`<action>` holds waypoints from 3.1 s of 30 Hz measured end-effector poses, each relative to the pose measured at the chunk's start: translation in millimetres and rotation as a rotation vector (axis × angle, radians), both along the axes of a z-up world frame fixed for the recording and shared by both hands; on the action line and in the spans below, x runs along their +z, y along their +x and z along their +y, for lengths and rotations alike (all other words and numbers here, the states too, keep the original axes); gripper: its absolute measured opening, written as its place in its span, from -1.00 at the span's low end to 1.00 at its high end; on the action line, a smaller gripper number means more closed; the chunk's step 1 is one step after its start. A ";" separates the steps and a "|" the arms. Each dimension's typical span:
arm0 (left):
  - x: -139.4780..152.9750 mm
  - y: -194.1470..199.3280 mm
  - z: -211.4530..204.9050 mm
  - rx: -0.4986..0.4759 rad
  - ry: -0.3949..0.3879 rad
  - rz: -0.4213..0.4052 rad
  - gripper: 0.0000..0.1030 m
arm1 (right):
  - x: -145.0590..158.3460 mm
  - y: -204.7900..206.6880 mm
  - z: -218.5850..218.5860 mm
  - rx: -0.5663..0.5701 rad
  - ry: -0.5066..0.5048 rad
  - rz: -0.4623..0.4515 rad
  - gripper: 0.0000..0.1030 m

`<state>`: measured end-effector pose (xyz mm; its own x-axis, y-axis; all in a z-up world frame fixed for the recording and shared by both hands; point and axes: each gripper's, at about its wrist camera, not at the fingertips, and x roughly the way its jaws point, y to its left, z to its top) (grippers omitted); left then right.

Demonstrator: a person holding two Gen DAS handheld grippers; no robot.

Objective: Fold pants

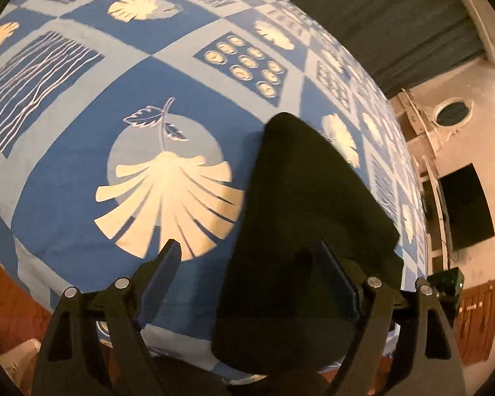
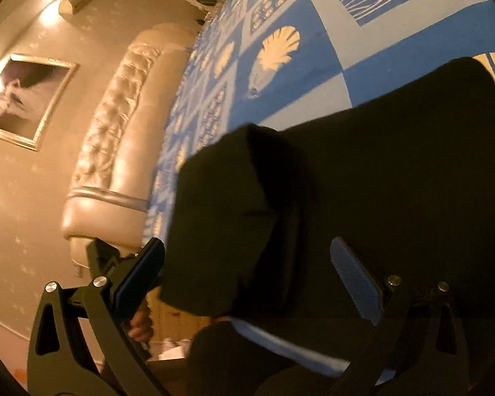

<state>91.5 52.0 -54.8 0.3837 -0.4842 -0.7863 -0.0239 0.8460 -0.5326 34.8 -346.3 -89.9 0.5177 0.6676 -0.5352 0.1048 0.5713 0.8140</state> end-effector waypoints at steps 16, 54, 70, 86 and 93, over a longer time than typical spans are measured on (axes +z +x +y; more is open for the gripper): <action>-4.6 0.7 -12.8 -0.030 0.029 0.013 0.59 | 3.9 28.1 48.4 0.104 -0.188 0.072 0.68; -7.9 -7.8 -46.9 -0.166 0.012 0.039 0.60 | 10.6 -50.8 -76.6 -0.036 -0.056 0.102 0.32; -9.3 -9.8 -47.1 -0.178 -0.021 0.049 0.60 | 33.4 -58.7 -82.0 0.027 -0.170 0.058 -0.80; -16.8 -11.9 -56.4 -0.202 -0.052 0.079 0.60 | 15.8 -61.8 -99.3 -0.017 -0.166 0.105 -0.69; -11.9 18.3 -60.0 -0.217 -0.147 0.003 0.60 | 24.1 -72.9 -157.8 -0.232 -0.009 0.006 0.61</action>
<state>109.8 -8.0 -66.7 0.2556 -0.6645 -0.7022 0.1481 0.7447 -0.6508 -38.1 -504.1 -65.8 0.6538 0.5257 -0.5442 0.2390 0.5389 0.8078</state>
